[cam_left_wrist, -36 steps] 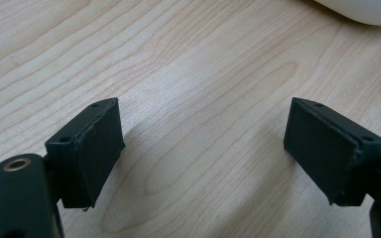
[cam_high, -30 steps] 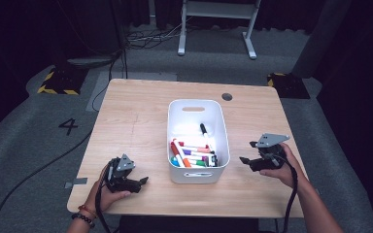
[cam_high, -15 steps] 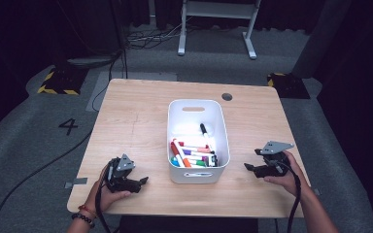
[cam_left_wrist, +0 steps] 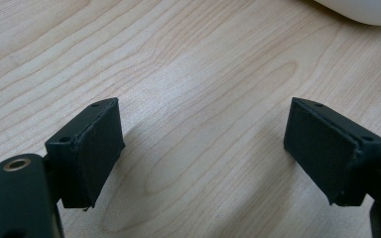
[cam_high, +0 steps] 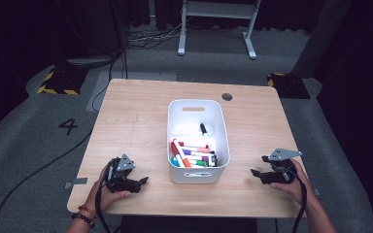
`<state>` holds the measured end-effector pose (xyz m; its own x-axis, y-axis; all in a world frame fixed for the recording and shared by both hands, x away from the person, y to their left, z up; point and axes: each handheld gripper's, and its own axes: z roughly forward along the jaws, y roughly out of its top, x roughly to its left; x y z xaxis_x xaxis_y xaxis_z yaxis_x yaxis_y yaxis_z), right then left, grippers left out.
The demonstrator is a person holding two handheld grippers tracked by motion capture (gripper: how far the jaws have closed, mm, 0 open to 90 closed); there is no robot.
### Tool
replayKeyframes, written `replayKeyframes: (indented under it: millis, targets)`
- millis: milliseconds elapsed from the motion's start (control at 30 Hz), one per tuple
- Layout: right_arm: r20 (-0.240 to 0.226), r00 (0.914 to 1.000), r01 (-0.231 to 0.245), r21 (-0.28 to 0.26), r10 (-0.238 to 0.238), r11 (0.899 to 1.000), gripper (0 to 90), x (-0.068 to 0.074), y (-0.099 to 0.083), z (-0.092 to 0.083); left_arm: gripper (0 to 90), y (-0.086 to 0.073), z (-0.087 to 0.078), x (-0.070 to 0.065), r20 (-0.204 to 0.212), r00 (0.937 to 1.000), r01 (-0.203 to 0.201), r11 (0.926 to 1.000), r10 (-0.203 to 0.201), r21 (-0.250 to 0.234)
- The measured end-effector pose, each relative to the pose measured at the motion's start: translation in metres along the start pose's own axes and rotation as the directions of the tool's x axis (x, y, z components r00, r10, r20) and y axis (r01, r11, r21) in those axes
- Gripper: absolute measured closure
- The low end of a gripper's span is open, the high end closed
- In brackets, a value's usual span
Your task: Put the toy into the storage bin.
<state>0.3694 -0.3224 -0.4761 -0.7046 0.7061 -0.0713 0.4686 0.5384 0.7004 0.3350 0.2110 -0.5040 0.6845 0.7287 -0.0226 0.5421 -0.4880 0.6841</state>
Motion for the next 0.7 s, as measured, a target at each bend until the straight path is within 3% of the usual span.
replayKeyframes:
  millis: [267,500,700]
  targets:
    - [0.002,0.9981,-0.062,-0.003,0.062,0.998,25.9,-0.007,-0.021,-0.005,15.8,0.000,0.000,0.000,0.001,1.0000,0.000,1.0000,0.000,0.001]
    - [0.032,0.9932,-0.112,-0.004,0.112,0.994,24.6,-0.014,-0.040,-0.008,15.7,0.000,0.000,0.000,0.002,1.0000,0.001,1.0000,-0.001,0.000]
    - [0.062,0.9860,-0.151,-0.065,0.155,0.986,23.0,-0.020,-0.052,-0.010,15.4,0.001,0.001,0.001,-0.006,1.0000,0.005,1.0000,-0.005,0.001]
